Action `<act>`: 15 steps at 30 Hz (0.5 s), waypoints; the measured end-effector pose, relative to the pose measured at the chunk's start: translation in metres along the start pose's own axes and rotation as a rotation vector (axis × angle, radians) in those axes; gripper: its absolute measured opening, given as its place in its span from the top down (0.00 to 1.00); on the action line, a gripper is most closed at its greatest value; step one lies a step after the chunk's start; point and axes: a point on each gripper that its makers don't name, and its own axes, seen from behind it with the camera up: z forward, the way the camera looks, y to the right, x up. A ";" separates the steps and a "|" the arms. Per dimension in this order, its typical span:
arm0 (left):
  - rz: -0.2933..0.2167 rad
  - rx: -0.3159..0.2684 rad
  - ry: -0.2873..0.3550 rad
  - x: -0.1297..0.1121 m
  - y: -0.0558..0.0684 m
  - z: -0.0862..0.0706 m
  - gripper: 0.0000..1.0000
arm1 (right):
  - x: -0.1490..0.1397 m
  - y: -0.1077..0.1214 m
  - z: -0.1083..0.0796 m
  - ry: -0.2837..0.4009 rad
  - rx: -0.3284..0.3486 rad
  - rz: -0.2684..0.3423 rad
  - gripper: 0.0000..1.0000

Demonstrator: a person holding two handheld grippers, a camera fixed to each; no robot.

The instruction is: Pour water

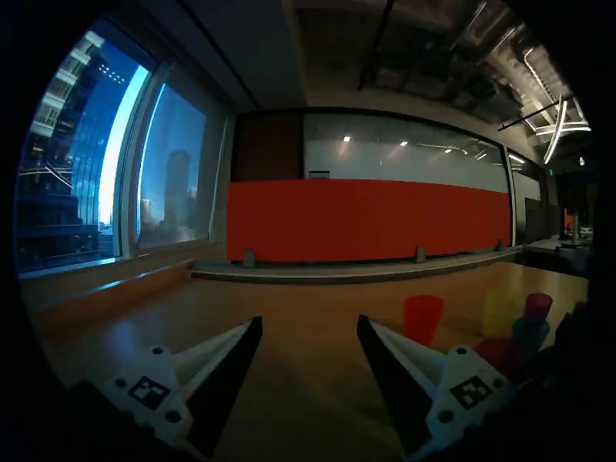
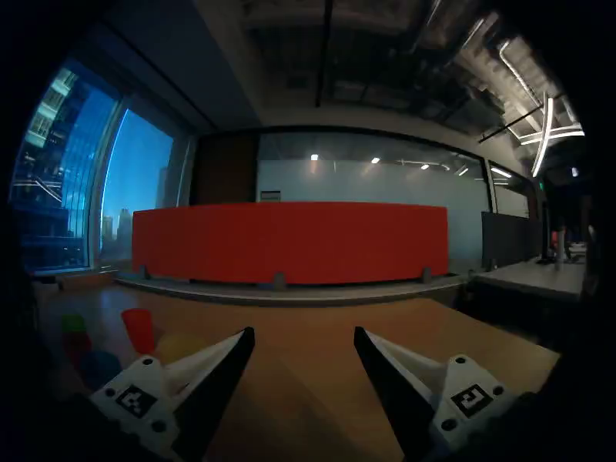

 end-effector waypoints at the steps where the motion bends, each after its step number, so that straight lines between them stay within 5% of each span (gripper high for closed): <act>1: 0.000 0.000 0.000 0.000 0.000 0.000 0.09 | -0.002 0.001 0.000 0.000 -0.001 0.004 0.00; 15: 0.000 0.000 0.000 0.000 0.000 0.001 0.09 | -0.014 0.004 0.003 -0.014 -0.014 0.008 0.00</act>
